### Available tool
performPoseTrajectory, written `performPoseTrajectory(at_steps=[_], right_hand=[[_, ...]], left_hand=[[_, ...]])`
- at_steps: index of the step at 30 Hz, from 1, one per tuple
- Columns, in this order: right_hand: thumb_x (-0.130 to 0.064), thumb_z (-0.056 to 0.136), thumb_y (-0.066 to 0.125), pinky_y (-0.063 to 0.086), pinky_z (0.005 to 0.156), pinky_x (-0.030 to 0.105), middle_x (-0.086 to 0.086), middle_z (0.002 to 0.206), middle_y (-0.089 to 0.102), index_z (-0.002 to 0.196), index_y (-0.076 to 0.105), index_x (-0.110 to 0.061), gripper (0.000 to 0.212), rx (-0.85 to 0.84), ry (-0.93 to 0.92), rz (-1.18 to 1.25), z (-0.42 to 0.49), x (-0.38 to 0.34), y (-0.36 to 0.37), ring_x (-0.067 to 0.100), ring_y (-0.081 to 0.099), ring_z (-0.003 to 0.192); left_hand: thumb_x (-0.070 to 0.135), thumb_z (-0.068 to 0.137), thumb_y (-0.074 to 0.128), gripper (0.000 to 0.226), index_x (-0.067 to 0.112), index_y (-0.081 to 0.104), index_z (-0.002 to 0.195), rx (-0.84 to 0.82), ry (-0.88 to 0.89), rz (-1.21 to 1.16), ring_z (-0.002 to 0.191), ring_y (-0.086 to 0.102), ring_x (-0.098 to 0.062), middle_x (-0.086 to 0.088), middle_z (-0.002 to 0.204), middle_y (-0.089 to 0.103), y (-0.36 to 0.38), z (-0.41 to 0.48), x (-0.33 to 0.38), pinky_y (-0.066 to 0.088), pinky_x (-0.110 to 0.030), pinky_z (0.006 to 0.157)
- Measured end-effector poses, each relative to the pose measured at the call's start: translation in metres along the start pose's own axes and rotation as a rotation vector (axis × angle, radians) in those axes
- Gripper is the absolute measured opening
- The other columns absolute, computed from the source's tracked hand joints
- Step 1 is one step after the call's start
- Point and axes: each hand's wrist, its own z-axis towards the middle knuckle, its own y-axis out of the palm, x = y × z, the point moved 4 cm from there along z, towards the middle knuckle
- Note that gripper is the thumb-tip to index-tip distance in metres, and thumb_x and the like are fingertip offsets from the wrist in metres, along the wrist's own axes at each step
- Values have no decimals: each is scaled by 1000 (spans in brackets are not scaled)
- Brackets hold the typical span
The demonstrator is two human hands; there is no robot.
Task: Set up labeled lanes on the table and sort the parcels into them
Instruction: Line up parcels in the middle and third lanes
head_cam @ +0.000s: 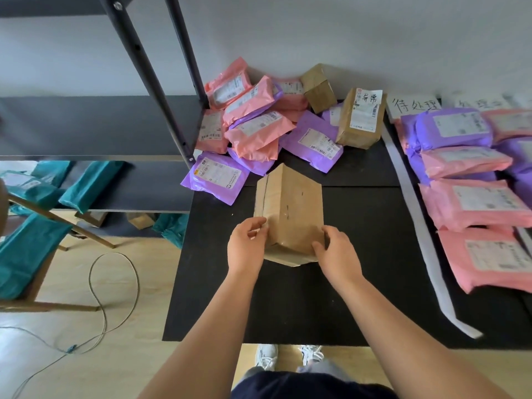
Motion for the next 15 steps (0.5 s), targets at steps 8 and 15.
performPoseTrajectory(at_steps=[8,15], right_hand=[[-51,103,36,48,85,28,-4,121,61,137,51,-21,47,-21,70,193,-1,-8,-19,11,57,103],[-45,103,41,46,87,25,-3,132,60,143,49,-21,47,-79,36,205,4,-11,-21,14,58,114]], left_hand=[[40,81,78,83,19,37,150,-122,-200,-44,117,56,-16,2,137,53,21,-1,5,44,-28,92],[31,86,73,42,24,62,126,-94,-64,84,100,64,-11,7,115,68,33,0,16,53,-31,85]])
